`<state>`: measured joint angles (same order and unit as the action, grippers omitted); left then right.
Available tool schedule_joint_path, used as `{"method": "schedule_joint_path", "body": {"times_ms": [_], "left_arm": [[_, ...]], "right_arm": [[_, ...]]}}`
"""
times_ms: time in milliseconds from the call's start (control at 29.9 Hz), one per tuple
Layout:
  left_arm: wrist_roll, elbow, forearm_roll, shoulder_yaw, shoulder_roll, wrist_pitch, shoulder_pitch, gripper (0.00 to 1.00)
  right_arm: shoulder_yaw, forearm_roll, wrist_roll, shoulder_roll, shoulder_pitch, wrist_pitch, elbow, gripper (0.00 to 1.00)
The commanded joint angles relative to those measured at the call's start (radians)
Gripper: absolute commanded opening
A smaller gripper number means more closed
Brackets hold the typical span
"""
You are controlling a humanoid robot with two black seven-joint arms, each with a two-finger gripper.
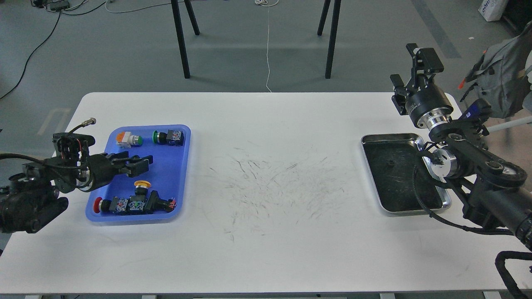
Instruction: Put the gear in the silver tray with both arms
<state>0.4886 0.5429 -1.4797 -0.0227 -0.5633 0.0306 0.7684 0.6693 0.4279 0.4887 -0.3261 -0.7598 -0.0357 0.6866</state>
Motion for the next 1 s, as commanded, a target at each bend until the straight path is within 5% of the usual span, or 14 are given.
{"method": "schedule_joint_path", "body": {"times_ms": [0,969], "left_arm": [[0.000,-0.012,-0.001,0.001,0.006,0.000,0.000,0.79],[0.000,-0.076,-0.074,0.067,0.031,0.046,0.003,0.41]], "right_arm": [[-0.002,0.000,0.000,-0.001,0.000,0.002,0.001,0.94],[-0.014,0.002,0.000,-0.008,0.000,0.003,0.008,0.94]]}}
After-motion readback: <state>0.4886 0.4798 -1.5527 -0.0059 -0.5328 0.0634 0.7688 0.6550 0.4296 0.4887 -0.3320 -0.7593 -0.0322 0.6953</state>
